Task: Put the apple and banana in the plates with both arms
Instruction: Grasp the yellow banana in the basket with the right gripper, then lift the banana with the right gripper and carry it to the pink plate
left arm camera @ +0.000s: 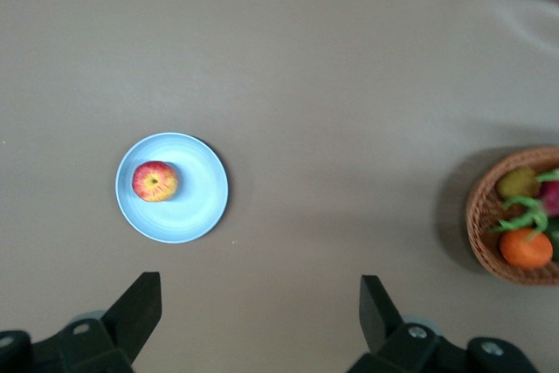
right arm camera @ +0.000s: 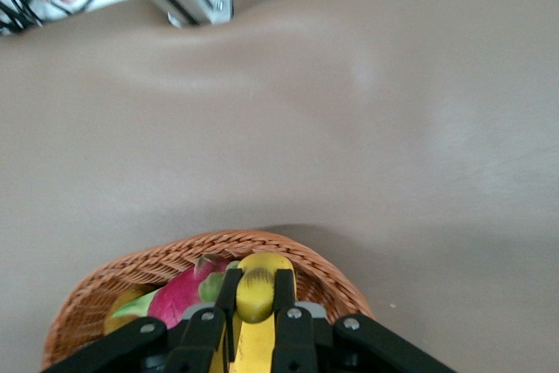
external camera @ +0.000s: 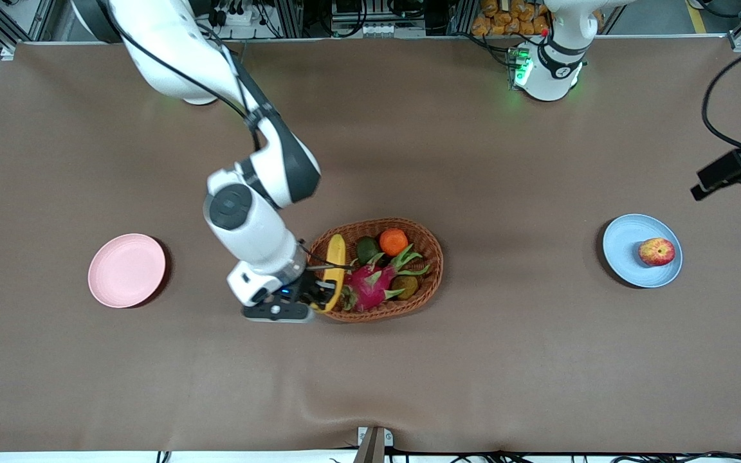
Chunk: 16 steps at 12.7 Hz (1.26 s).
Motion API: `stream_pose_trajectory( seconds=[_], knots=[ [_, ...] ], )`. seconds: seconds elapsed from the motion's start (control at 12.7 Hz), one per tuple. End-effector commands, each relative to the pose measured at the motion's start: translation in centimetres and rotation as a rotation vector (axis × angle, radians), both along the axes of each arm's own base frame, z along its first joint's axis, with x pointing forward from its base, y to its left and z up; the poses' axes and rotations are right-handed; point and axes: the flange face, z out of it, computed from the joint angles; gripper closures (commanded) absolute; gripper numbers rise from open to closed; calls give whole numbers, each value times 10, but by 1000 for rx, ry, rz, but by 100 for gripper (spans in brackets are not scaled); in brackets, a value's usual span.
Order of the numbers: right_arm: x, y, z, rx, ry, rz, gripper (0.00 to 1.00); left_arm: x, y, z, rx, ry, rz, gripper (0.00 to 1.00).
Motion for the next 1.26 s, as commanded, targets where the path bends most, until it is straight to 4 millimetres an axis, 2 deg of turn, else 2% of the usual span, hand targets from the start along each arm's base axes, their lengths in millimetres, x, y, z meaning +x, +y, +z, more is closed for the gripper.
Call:
stream_pose_trajectory(
  seconds=[0.0,0.08,0.16,0.32,0.39,0.63,0.87,1.02,1.18],
  knots=[
    [-9,-40,68,-1,29,-27,100,-26,-2,13,30,40,4,0],
    [-8,-63,85,-15,46,-23,100,-35,-8,16,31,49,-8,0],
    [-7,-89,93,-46,72,8,100,-45,-9,15,32,59,-10,0],
    [2,-161,98,-118,105,45,100,-56,-12,16,31,65,-16,0],
    [6,-198,94,-131,121,53,100,-58,-10,14,32,75,-14,0],
    [7,-288,60,-191,187,57,100,-59,-9,14,60,105,29,0],
    [7,-366,30,-271,236,99,100,-61,-7,29,85,103,54,0],
    [8,-407,4,-273,270,119,100,-58,-4,33,84,103,70,0],
    [13,-430,-25,-275,277,126,100,-61,-6,39,78,84,68,0]
  ],
)
